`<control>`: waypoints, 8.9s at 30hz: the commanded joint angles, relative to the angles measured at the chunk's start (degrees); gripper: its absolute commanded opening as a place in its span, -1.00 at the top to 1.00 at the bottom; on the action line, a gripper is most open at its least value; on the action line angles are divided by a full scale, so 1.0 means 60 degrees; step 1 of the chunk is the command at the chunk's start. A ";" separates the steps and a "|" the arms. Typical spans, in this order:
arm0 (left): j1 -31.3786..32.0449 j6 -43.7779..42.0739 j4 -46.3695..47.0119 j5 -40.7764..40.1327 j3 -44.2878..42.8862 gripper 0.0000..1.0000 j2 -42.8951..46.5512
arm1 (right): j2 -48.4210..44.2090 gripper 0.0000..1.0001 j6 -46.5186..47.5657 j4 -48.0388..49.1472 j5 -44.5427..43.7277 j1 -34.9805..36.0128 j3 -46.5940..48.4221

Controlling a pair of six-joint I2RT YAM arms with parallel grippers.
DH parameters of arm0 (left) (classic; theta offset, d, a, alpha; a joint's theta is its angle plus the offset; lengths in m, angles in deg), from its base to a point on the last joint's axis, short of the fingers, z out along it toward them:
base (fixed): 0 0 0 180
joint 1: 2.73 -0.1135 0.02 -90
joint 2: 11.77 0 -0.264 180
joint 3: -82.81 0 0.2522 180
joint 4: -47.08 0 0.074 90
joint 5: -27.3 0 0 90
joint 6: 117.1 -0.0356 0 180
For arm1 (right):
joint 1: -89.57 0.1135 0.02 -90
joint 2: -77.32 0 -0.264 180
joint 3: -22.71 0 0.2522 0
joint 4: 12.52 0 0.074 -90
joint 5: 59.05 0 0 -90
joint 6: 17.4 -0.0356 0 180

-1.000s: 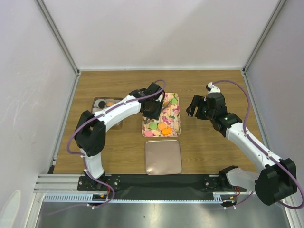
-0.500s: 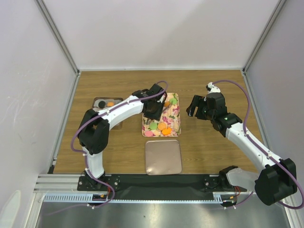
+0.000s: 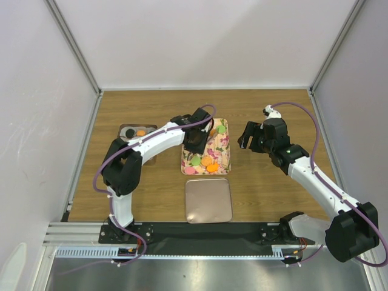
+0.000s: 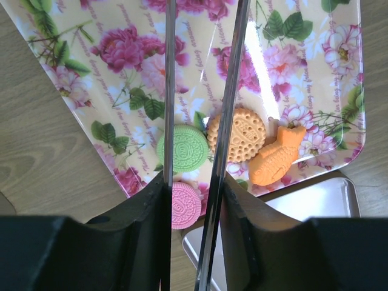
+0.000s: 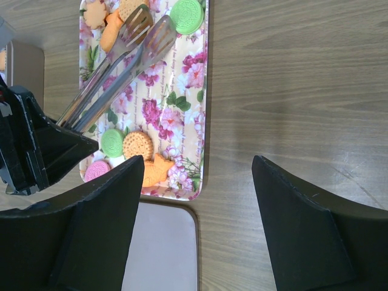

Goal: Pack the cookies

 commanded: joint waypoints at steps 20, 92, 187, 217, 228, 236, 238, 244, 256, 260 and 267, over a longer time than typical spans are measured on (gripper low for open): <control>-0.0126 0.0031 -0.1074 -0.1101 0.0481 0.35 0.3154 | -0.0167 -0.56 0.0059 0.0162 0.0081 -0.0041 0.0295; -0.4653 0.0529 -0.3009 -0.0223 0.3486 0.23 0.8212 | 0.1224 -0.55 -0.0203 0.0031 0.1413 -0.0085 0.1082; 0.3565 -0.0350 0.3714 -0.0838 -0.6271 -0.43 -0.5940 | -0.0372 -0.50 -0.0878 -0.6957 0.0608 -0.3308 0.4162; 0.3082 -0.0570 0.4373 -0.0237 -0.4587 -0.61 -0.3845 | -0.0416 -0.50 -0.0790 -0.6957 0.0564 -0.3513 0.4821; 0.2715 -0.0379 0.4666 0.0056 -0.3605 -0.61 -0.2966 | -0.0314 -0.51 -0.0746 -0.6986 0.0564 -0.3513 0.5084; 0.2306 -0.0028 0.4710 0.0510 -0.3166 -0.61 -0.2367 | -0.0328 -0.51 -0.0761 -0.6957 0.0594 -0.3513 0.5070; 0.2261 -0.0028 0.4681 0.0510 -0.3035 -0.60 -0.2249 | -0.0343 -0.50 -0.0746 -0.6957 0.0594 -0.3513 0.5070; 0.1896 0.0367 0.4534 0.0642 -0.2421 -0.54 -0.1473 | -0.0387 -0.51 -0.0688 -0.6884 0.0447 -0.3513 0.5129; 0.0768 0.1012 0.3555 -0.0294 0.0038 -0.44 0.1585 | -0.0241 -0.50 -0.0263 -0.5961 0.1767 -0.2813 0.3445; 0.0241 0.1715 0.2880 -0.0397 0.1110 -0.40 0.2757 | 0.0402 -0.49 -0.0306 -0.5683 0.0756 -0.0938 0.2874; -0.0404 0.2008 0.2133 -0.0822 0.3203 -0.40 0.4940 | 0.1471 -0.35 -0.0219 -0.4760 0.0491 0.1231 0.1615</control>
